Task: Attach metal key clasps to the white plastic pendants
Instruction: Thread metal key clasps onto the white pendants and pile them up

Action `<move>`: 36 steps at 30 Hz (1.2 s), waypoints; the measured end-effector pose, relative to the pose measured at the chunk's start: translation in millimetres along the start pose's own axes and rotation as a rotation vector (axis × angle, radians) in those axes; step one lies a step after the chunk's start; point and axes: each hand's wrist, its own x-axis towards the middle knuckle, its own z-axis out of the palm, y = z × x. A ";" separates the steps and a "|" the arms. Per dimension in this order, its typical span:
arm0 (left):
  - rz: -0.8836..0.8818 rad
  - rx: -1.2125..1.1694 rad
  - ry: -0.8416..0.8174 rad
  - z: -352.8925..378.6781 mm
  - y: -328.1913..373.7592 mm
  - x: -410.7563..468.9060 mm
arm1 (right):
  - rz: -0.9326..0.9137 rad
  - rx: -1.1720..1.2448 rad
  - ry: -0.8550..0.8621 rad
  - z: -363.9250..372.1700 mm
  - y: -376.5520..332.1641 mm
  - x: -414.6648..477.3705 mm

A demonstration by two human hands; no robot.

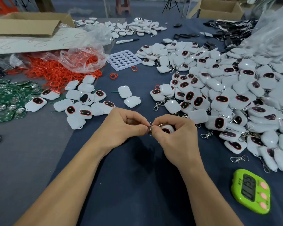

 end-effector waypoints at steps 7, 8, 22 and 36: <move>-0.031 0.061 -0.093 -4.9 3.3 -2.5 | -0.012 0.043 -0.111 -3.3 1.7 2.3; -0.029 0.067 -0.103 -5.0 3.2 -2.4 | -0.011 0.045 -0.121 -3.6 2.0 2.5; -0.055 0.077 -0.194 -9.7 3.0 -5.0 | -0.055 0.094 -0.270 -7.3 0.0 0.4; -0.069 -0.055 0.041 13.8 2.4 -1.9 | -0.067 0.136 -0.128 -5.1 -2.7 0.2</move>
